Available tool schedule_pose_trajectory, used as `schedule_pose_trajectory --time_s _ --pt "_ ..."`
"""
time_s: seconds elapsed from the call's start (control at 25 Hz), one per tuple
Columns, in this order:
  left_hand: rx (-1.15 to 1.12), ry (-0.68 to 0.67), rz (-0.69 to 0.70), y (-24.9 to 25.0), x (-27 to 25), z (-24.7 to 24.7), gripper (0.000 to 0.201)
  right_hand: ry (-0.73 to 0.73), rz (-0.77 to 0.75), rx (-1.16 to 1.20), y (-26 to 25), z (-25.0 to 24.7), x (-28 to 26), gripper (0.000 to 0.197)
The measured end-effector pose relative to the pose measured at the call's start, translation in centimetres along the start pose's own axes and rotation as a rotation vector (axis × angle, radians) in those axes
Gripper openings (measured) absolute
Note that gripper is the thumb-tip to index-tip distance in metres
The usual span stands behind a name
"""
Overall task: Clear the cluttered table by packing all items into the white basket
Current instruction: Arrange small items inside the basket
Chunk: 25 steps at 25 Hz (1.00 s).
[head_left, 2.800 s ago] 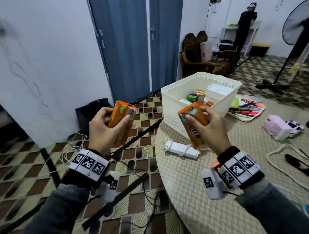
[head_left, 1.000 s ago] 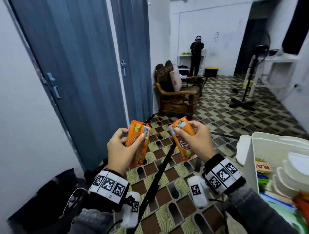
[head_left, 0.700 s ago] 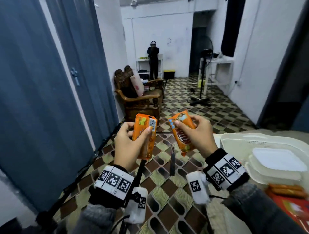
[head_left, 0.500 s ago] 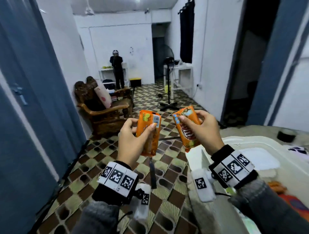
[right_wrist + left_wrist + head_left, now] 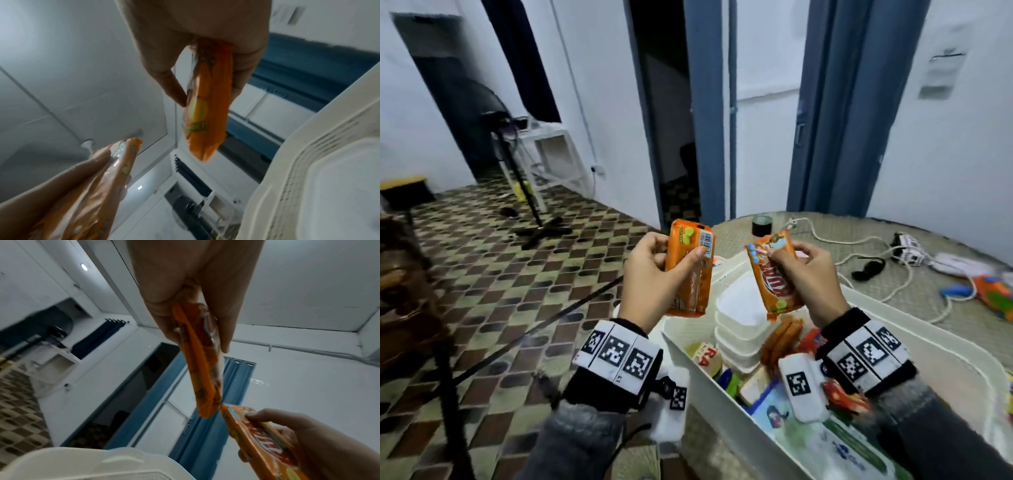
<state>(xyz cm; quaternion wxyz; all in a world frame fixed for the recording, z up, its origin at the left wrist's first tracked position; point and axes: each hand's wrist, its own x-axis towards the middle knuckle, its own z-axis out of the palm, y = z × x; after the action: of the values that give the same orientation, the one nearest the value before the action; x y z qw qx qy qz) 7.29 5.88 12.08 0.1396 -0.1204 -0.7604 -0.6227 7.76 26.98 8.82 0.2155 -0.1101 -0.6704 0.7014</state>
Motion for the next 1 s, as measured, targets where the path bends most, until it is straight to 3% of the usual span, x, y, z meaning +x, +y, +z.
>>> schedule_pose_trajectory --time_s 0.2,0.36,0.68,1.0 --pt "0.114 -0.211 0.027 -1.4 4.3 7.4 0.033 0.235 0.026 -0.030 2.1 -6.7 3.5 0.029" --pt "0.222 -0.444 0.051 -3.2 6.1 13.1 0.033 0.374 0.003 -0.058 4.3 -10.5 4.7 0.020" --pt "0.435 -0.809 -0.029 -10.8 6.8 19.9 0.033 0.460 0.198 -0.111 8.8 -13.0 4.2 0.031" --pt "0.531 -0.968 0.079 -14.5 5.2 22.1 0.029 0.379 0.239 -0.253 8.8 -13.2 3.5 0.019"
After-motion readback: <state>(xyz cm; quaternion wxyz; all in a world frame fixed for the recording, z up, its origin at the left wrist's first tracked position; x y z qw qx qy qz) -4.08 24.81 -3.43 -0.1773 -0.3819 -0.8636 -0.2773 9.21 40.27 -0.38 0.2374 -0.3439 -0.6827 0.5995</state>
